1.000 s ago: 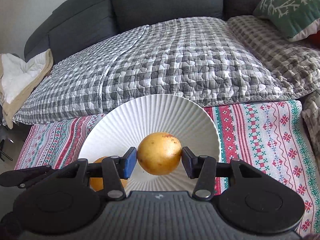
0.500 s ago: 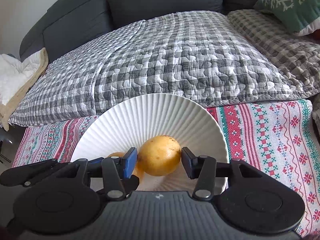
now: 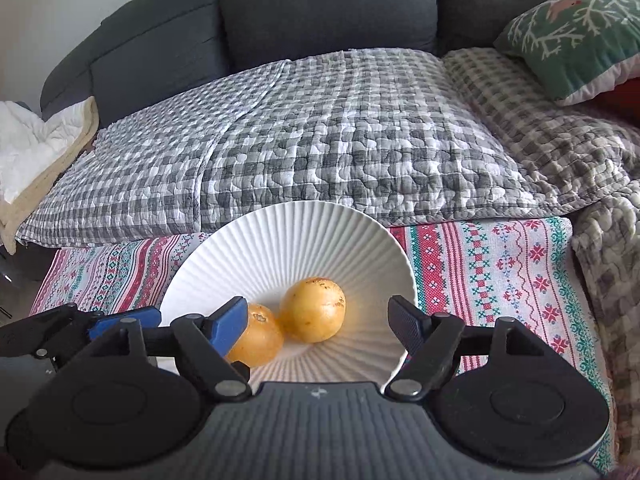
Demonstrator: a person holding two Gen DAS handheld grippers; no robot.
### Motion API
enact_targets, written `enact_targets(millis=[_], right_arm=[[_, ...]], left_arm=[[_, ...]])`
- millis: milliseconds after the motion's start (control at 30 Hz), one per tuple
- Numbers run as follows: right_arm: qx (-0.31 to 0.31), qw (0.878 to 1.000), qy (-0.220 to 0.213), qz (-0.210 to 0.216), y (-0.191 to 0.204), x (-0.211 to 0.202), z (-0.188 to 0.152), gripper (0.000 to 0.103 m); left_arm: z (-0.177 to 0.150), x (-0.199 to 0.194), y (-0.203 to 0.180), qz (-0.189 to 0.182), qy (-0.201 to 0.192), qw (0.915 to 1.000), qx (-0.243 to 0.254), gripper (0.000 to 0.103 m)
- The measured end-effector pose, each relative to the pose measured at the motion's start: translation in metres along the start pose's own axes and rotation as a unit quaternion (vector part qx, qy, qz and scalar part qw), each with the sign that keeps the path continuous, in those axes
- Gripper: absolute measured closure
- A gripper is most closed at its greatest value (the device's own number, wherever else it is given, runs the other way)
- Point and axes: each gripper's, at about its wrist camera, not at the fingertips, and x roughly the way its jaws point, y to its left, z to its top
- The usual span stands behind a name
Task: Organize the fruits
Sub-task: 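Move both open tools back from the plate to the fruit pile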
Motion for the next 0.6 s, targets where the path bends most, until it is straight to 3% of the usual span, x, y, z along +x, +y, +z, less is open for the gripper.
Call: enact_targets(millis=[267,600], right_arm=[[-0.004,1.000,-0.006,-0.009,0.005,-0.033,-0.012,0.012],[-0.009,1.000,-0.004,-0.014,0.016,-0.065,-0.038,0.005]], left_arm=[[-0.014,-0.037,-0.006,0.015,0.007,0.9998,0.006,0.017],[-0.039,-0.075,-0.007,0.033,0.029,0.9990,-0.010,0.009]])
